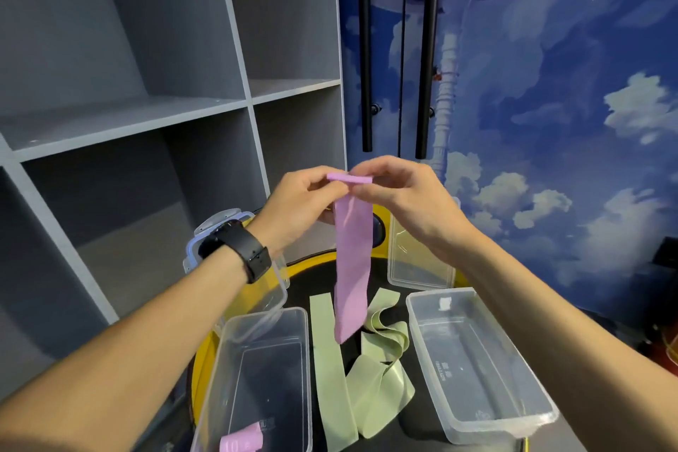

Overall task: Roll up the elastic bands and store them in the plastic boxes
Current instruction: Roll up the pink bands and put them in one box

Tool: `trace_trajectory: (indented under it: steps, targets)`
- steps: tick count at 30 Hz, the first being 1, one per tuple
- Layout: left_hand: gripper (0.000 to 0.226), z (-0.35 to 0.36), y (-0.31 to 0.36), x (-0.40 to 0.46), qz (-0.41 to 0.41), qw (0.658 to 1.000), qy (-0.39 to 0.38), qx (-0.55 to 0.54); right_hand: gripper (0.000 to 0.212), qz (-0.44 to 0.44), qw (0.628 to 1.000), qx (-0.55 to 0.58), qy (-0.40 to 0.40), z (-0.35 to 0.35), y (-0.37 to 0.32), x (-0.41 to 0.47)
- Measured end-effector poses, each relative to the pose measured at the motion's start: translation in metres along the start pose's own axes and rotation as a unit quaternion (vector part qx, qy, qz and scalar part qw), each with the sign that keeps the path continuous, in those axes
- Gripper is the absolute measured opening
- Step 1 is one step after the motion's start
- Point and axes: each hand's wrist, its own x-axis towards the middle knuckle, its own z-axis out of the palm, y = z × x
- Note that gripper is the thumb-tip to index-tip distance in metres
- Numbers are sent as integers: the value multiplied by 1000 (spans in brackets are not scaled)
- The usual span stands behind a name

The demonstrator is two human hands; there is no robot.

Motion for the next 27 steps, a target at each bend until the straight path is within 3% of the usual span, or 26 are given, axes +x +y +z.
trace_trajectory:
  steps: [3, 10, 16, 23, 27]
  targets:
    - [20, -6, 6, 0, 9, 1000, -9, -16, 11, -17, 999, -13, 44, 0, -6, 5]
    - [16, -9, 27, 0, 65, 997, 45, -7, 15, -24, 999, 21, 29, -4, -11, 4]
    - [14, -10, 42, 6, 76, 995, 58, -8, 23, 35, 998, 33, -44, -4, -2, 0]
    - [15, -25, 55, 16, 55, 994, 98, -7, 12, 104, 989, 5, -105, 10, 30, -17]
    - [14, -30, 62, 16, 48, 991, 120, -23, 20, 148, 980, -12, -133, 16, 50, -31]
